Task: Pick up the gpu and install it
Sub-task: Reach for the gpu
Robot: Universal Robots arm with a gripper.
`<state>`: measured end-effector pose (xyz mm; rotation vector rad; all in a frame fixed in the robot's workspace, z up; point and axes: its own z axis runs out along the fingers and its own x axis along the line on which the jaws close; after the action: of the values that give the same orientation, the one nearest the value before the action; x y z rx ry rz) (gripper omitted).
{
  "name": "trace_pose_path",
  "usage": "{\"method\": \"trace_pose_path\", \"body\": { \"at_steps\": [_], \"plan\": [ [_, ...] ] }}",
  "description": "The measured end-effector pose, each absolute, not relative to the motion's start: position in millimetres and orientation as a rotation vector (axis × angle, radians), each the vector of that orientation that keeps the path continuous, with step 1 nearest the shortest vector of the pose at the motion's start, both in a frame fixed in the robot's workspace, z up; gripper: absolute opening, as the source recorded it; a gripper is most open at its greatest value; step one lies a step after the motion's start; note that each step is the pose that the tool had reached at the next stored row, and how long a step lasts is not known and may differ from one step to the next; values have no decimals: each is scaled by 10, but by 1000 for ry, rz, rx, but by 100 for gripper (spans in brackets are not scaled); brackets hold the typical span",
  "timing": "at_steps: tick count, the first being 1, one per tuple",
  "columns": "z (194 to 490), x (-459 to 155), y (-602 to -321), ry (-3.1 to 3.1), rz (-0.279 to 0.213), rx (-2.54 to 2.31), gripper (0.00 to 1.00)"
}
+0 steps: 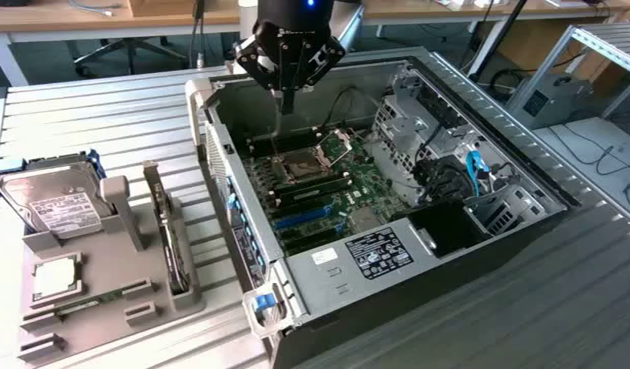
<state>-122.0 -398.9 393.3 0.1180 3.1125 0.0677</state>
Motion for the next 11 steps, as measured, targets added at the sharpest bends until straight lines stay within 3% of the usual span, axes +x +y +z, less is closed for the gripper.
{"method": "trace_pose_path", "body": {
  "at_steps": [11],
  "plan": [
    [3933,-1268,-3989,3112,68,118,11]
  ]
}}
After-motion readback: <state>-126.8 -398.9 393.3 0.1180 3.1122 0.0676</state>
